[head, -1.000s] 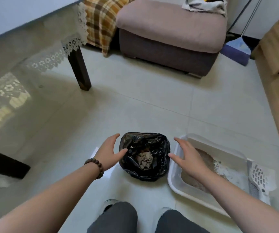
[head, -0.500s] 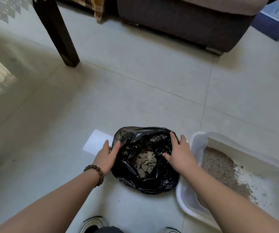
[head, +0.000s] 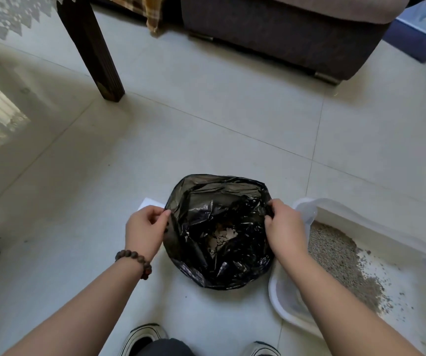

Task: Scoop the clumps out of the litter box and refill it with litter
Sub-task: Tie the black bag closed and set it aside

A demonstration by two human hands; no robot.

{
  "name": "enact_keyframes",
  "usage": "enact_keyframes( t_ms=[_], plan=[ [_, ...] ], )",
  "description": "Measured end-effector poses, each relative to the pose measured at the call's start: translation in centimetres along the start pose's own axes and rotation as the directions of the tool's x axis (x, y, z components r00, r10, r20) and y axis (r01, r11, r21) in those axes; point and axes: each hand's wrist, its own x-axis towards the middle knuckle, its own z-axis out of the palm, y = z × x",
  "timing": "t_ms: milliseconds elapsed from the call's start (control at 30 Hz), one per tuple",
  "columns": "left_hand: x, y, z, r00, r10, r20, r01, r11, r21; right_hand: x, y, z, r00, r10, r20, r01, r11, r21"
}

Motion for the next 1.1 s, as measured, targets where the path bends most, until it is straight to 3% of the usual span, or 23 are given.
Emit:
enact_keyframes(
  t_ms=[267, 367, 433, 533, 600, 667, 700, 767, 867, 900, 1000, 1100],
  plan=[
    [0.3, 6.2, -4.8, 0.975, 0.154, -0.157, -0.185, 0.962, -0.2, -1.1, -2.1, -7.8, 0.951, -0.061, -0.304, 0.173, 0.918, 0.356],
    [0.4, 7.8, -6.2, 0.959, 0.218, -0.179, -0.265, 0.915, -0.303, -1.5, -2.5, -9.3, 0.954, -0.045, -0.297, 0.196, 0.844, 0.5],
    [0.4, 7.4, -6.6, 0.963, 0.257, -0.084, -0.269, 0.89, -0.369, -1.6, -2.0, -9.2, 0.974, -0.032, -0.224, 0.159, 0.803, 0.575],
    [0.8, 4.4, -6.5, 0.968, 0.194, 0.158, -0.116, 0.908, -0.403, -1.8, -0.3, -8.3, 0.999, 0.031, -0.041, 0.007, 0.713, 0.701],
    [1.1, 2.3, -5.7, 0.942, 0.141, 0.305, -0.011, 0.921, -0.391, -2.2, 0.6, -7.2, 0.995, 0.084, 0.055, -0.091, 0.53, 0.843],
    [0.9, 1.6, -4.5, 0.899, 0.174, 0.403, -0.001, 0.918, -0.396, -2.5, 1.2, -5.8, 0.989, 0.102, 0.11, -0.139, 0.337, 0.931],
    [0.6, 2.0, -3.8, 0.876, 0.222, 0.427, -0.024, 0.906, -0.423, -2.6, 1.5, -4.9, 0.989, 0.089, 0.118, -0.139, 0.3, 0.944],
    [0.5, 3.5, -2.4, 0.865, 0.275, 0.42, -0.045, 0.875, -0.481, -2.5, 1.3, -3.4, 0.99, 0.086, 0.111, -0.134, 0.326, 0.936],
    [1.5, 6.2, -1.0, 0.946, 0.155, 0.286, 0.044, 0.81, -0.584, -1.8, 0.2, -2.7, 0.985, 0.165, 0.051, -0.108, 0.36, 0.927],
    [2.0, 6.9, -0.7, 0.959, 0.103, 0.263, 0.078, 0.798, -0.598, -1.3, -0.1, -2.7, 0.98, 0.193, 0.052, -0.112, 0.311, 0.944],
    [2.6, 7.8, -0.3, 0.948, 0.03, 0.316, 0.198, 0.721, -0.664, 0.3, -0.9, -3.1, 0.961, 0.219, 0.171, -0.172, -0.013, 0.985],
    [2.8, 7.7, -0.3, 0.911, 0.018, 0.412, 0.346, 0.511, -0.787, 1.2, -1.6, -3.2, 0.94, 0.213, 0.265, -0.226, -0.191, 0.955]
  ],
)
